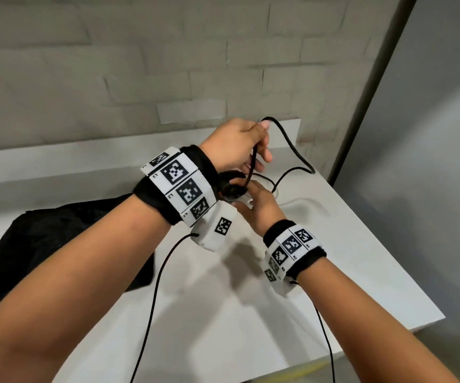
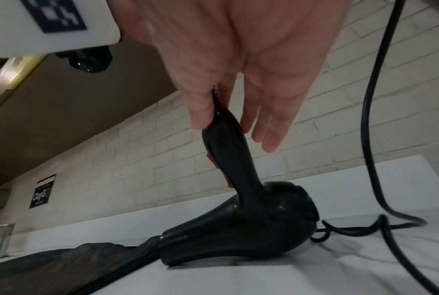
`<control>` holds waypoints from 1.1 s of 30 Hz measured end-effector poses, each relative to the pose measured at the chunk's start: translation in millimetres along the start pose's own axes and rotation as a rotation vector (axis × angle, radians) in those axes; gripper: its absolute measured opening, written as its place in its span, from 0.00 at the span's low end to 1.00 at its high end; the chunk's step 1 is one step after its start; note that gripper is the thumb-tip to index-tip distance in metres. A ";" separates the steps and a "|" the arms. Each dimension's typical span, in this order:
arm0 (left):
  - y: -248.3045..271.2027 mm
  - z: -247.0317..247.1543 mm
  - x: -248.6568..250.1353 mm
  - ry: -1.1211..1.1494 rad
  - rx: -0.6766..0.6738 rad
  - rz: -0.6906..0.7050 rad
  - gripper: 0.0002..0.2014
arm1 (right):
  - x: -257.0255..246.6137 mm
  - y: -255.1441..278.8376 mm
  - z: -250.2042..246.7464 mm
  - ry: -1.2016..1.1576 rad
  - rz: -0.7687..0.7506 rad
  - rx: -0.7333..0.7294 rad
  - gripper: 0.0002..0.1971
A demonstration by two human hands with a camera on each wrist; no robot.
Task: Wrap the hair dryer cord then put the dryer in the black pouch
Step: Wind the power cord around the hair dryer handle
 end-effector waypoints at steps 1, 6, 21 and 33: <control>0.6 -3.5 2.5 0.013 0.002 -0.001 0.18 | -5.4 -0.9 -1.6 -0.038 -0.027 0.029 0.18; 0.6 -24.7 4.8 0.096 0.062 -0.022 0.17 | -11.9 -7.7 3.3 -0.144 -0.017 0.055 0.15; -3.2 -32.7 -23.1 0.428 0.118 0.049 0.15 | -52.4 -18.1 -13.5 0.018 -0.065 0.046 0.15; -11.3 -34.6 -25.8 0.635 0.088 -0.002 0.18 | -19.2 -23.8 -53.1 0.316 0.019 0.223 0.20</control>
Point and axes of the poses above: each hand's wrist, its own y-axis away from the middle knuckle, its own z-axis out of the palm, x = y × z, the point moved 9 cm from there along -y, towards the middle knuckle, and after that the axes turned 1 degree about x, right-handed, at the moved point
